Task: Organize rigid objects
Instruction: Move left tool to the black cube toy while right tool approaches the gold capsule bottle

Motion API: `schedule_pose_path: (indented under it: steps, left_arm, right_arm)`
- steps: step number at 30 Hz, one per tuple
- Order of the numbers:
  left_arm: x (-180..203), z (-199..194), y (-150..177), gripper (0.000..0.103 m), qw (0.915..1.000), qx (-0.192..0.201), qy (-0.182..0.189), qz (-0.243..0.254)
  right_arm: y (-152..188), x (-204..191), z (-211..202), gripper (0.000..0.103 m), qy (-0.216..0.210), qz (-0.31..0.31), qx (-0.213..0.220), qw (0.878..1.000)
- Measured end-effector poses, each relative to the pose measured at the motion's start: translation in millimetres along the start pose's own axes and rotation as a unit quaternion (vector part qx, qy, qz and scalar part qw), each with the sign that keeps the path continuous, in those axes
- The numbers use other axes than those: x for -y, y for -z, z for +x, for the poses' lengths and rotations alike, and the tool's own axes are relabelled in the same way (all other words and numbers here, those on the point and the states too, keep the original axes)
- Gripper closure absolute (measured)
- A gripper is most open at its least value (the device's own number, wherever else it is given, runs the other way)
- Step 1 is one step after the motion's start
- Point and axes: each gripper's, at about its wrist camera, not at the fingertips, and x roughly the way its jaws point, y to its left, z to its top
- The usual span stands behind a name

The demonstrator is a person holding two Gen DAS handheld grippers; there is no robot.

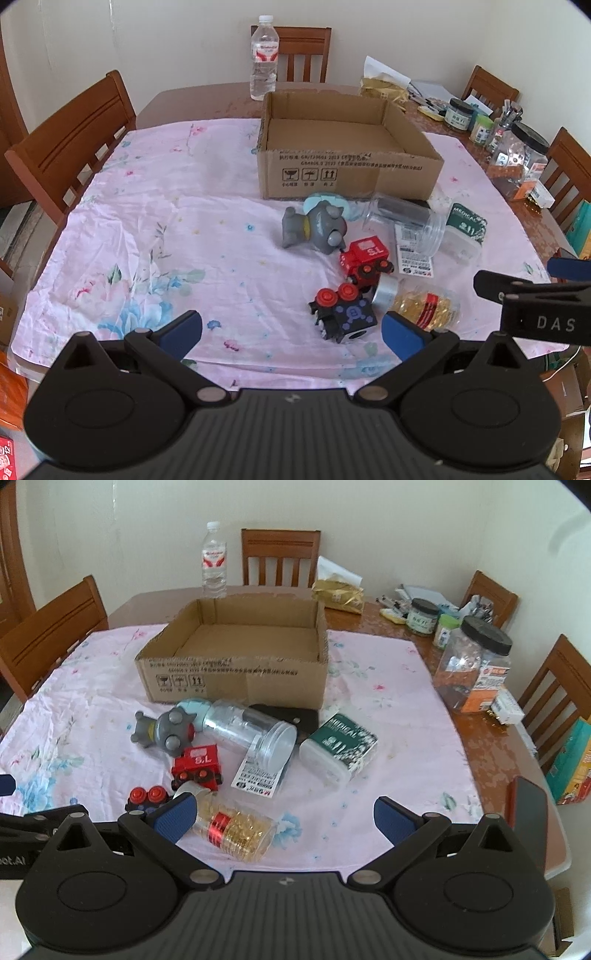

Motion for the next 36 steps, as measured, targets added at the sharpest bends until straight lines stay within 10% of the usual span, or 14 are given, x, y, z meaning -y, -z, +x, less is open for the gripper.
schedule_pose_path:
  steps: [20,36]
  left_arm:
    - [-63.4,28.5,4.4,0.001,0.9972,-0.026,-0.047,-0.053]
    - [-27.7,52.3,-6.9,0.001,0.999,-0.044,0.003,0.003]
  right_arm:
    - [-6.9,-60.5,84.8,0.0,-0.001,-0.06,-0.02,0.998]
    - [20.6,-35.2,73.6,0.0,-0.01,-0.035,-0.038,0.999]
